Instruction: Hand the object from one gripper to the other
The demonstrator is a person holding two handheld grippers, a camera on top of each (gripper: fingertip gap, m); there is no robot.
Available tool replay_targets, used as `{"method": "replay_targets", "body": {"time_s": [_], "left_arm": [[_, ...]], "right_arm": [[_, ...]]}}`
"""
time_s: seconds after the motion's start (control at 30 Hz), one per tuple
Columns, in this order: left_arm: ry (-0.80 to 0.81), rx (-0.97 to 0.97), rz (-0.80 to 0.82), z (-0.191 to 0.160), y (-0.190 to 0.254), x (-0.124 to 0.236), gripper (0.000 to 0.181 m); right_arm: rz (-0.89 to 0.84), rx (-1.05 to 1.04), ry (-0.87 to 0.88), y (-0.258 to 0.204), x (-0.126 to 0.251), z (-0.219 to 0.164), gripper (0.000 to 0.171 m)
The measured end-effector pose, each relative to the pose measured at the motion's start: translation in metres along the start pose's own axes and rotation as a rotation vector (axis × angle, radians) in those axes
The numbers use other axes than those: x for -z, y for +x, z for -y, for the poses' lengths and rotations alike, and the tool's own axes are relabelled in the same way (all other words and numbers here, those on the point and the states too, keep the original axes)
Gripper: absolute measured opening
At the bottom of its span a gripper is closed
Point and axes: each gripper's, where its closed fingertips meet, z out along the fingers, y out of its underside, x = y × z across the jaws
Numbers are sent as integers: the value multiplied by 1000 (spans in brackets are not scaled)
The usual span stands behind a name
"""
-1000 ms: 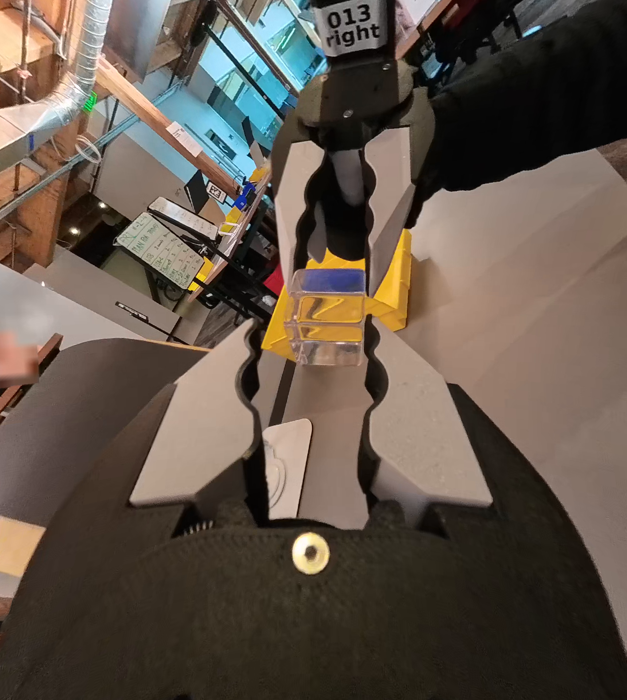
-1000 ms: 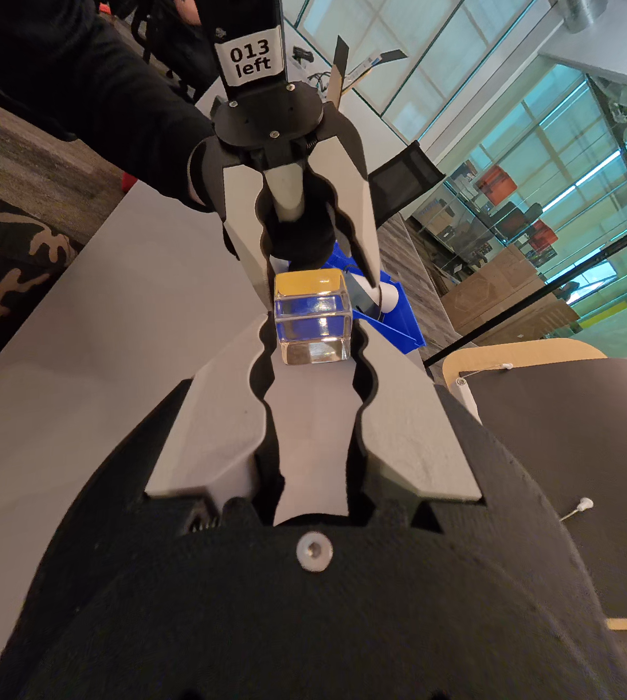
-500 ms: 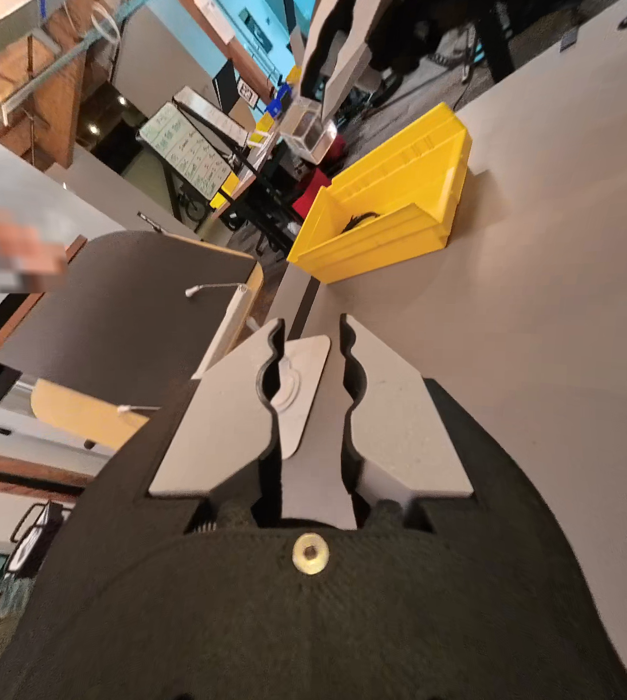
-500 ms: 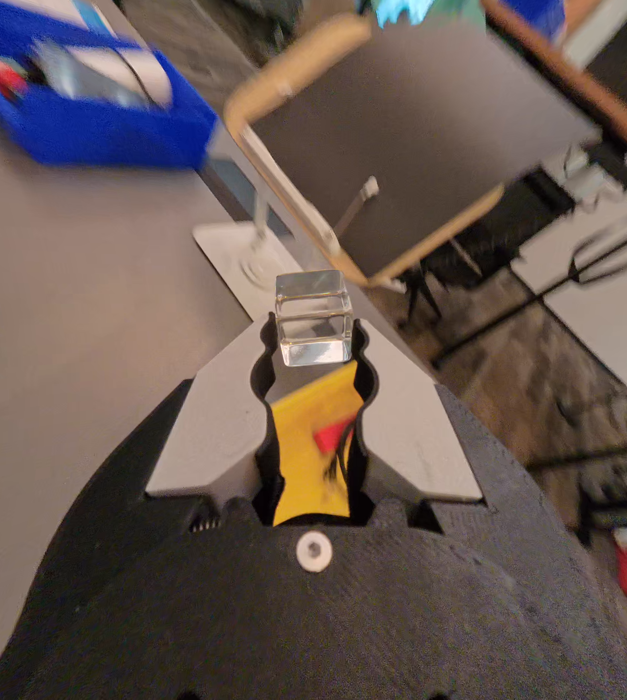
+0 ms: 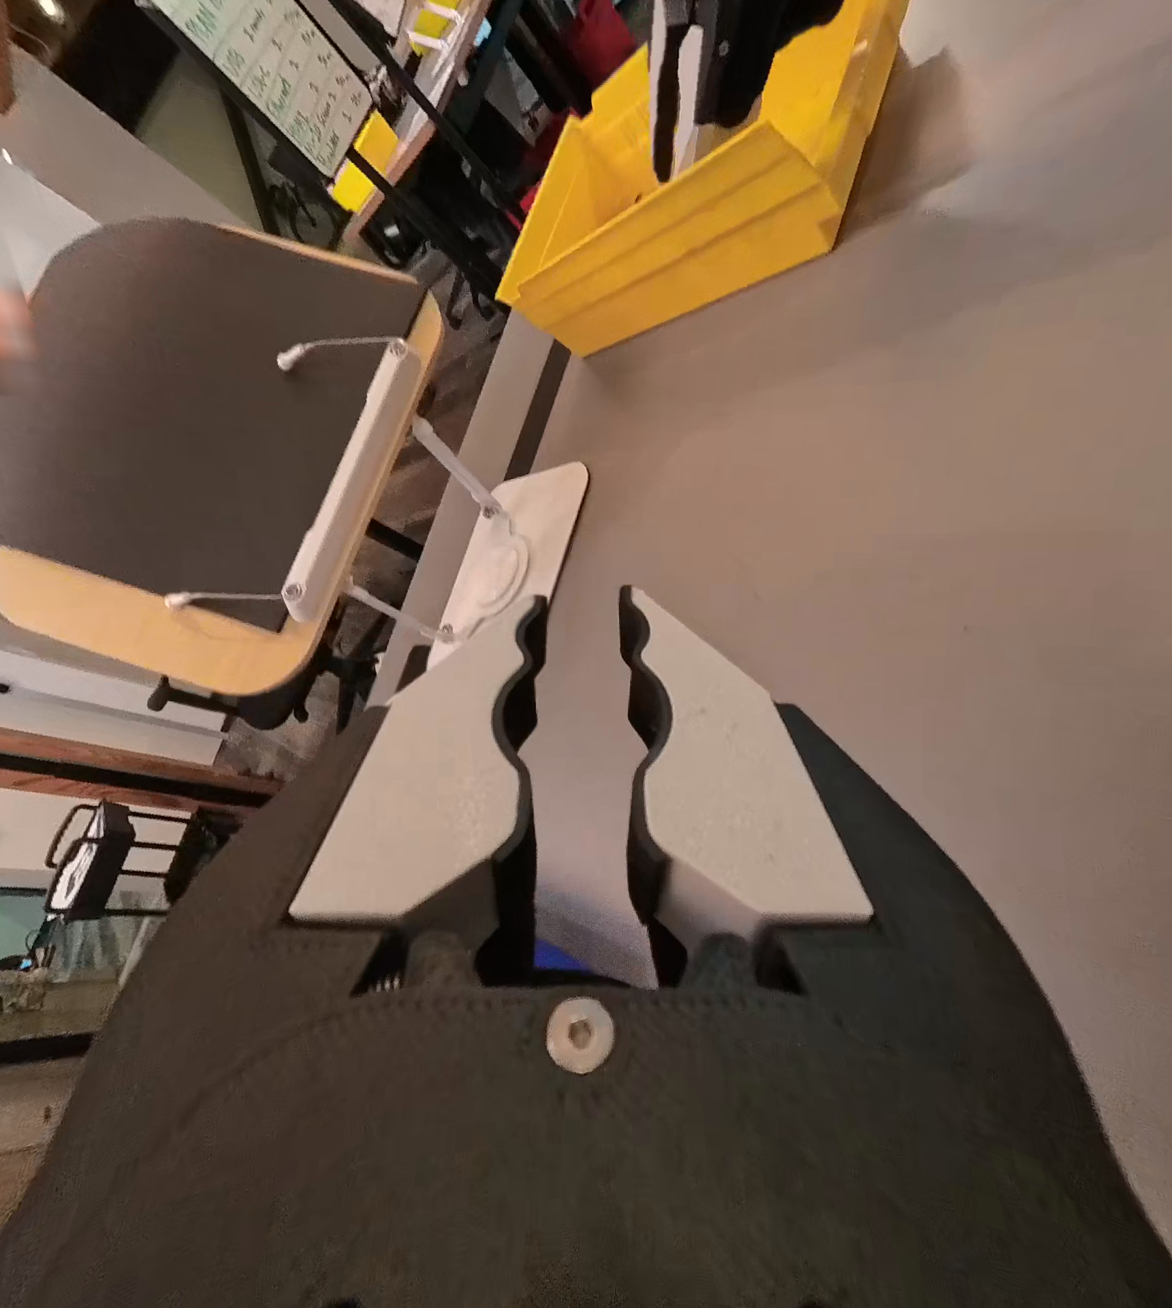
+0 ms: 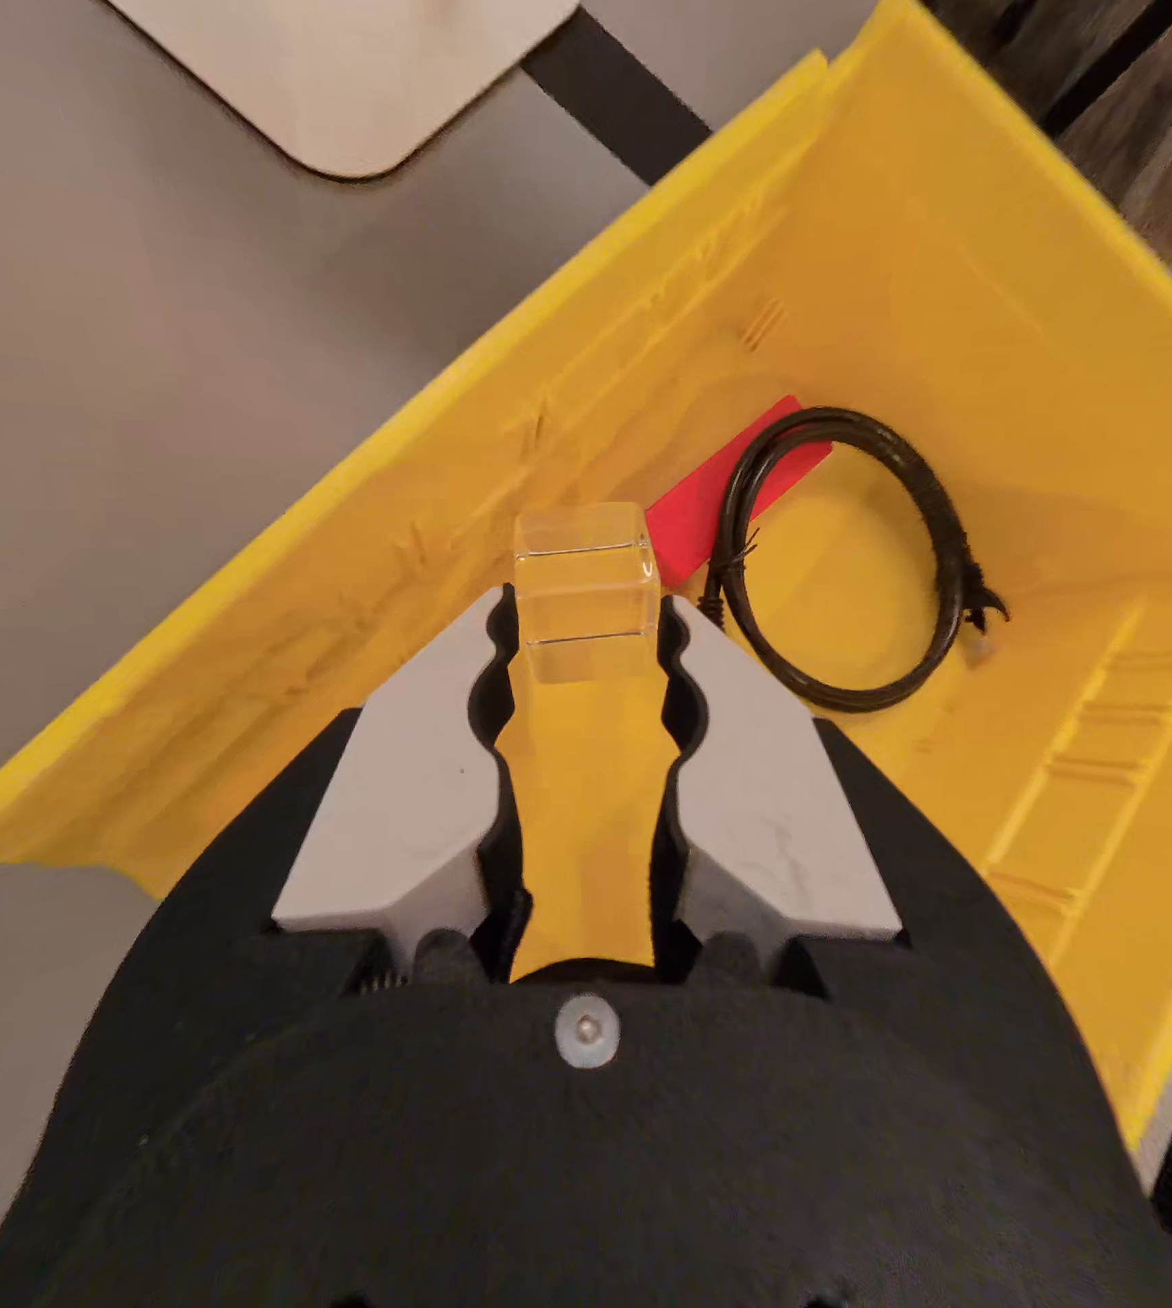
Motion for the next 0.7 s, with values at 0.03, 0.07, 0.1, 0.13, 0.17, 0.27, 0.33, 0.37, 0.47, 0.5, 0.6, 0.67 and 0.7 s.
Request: {"method": "replay_targets", "body": {"time_s": [0.03,0.07,0.1,0.13,0.17,0.27,0.33,0.37,0.47,0.5,0.6,0.67,0.7], "left_arm": [[-10,8,2,-5,1,3,19],[-21,16,6,-11,0,5,19],[-33,23,12,-16,0,7,19],[-43,31,21,-21,-2,9,19],[-49,42,30,-25,-4,11,19],[-75,65,54,-37,-12,16,19],[-110,60,72,-47,-17,18,19],[-126,59,83,-52,-21,19,20],[-168,66,108,-69,-30,26,20],[-184,70,117,-76,-34,29,20],[-228,92,144,-96,-43,39,20],[-265,113,159,-111,-49,44,20],[-285,124,166,-119,-52,46,21]], "right_arm": [[1,-10,-19,1,-4,-4,38],[2,-15,-39,1,-7,-8,38],[7,-22,-56,0,-10,-11,38],[11,-27,-60,-1,-12,-12,38],[15,-34,-64,-2,-13,-13,38],[9,-40,-83,-2,-12,-14,38],[17,-64,-88,-1,-12,-15,38],[23,-76,-89,-1,-12,-15,38],[45,-105,-112,-1,-10,-22,38],[52,-113,-127,-2,-10,-26,38],[48,-110,-165,-2,-12,-38,38],[54,-119,-156,-3,-12,-38,38],[54,-117,-157,-3,-12,-37,38]]}}
